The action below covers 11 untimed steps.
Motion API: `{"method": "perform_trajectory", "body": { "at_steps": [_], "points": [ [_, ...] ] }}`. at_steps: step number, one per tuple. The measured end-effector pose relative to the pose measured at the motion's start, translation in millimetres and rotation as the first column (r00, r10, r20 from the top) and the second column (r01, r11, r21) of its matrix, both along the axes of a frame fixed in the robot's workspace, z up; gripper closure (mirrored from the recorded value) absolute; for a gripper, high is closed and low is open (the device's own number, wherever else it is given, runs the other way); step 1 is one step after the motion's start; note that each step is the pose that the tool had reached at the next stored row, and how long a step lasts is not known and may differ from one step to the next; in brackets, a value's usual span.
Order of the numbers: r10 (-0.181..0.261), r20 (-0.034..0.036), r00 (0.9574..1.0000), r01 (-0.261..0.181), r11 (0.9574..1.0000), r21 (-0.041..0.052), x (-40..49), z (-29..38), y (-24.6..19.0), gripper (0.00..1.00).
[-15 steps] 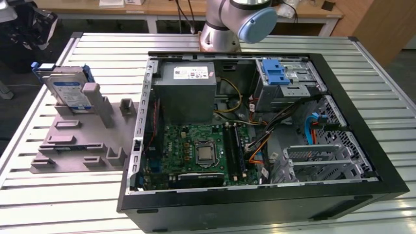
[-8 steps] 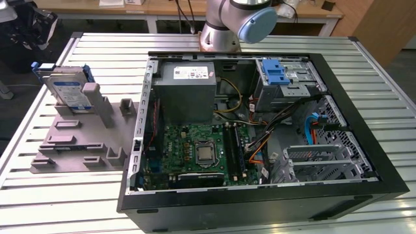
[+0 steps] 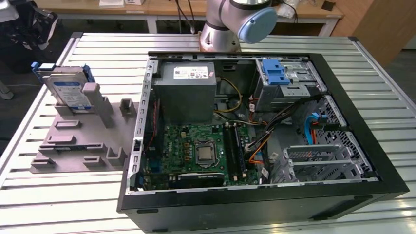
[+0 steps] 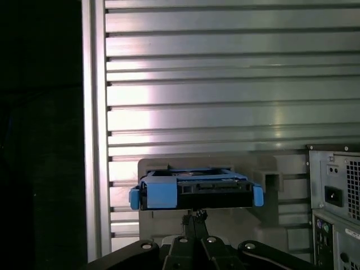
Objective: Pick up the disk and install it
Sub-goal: 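Pick up the disk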
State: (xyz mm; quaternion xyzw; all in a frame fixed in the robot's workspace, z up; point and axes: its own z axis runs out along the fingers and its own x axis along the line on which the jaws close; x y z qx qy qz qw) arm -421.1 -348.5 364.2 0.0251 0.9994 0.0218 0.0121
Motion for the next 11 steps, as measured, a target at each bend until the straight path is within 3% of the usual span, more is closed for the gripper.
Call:
{"method": "perform_trajectory", "body": {
  "at_steps": [2,3,11],
  "points": [
    [0.013,0.0001,0.9999,-0.013,0.9999,0.0,-0.1,0.0,0.0,0.89],
    [0.078,-0.0001,0.9969,-0.078,0.9969,-0.0001,-1.1,0.0,0.0,0.89],
    [0.162,0.0,0.9868,-0.162,0.9868,-0.0002,-1.3,0.0,0.0,0.89]
  ]
}}
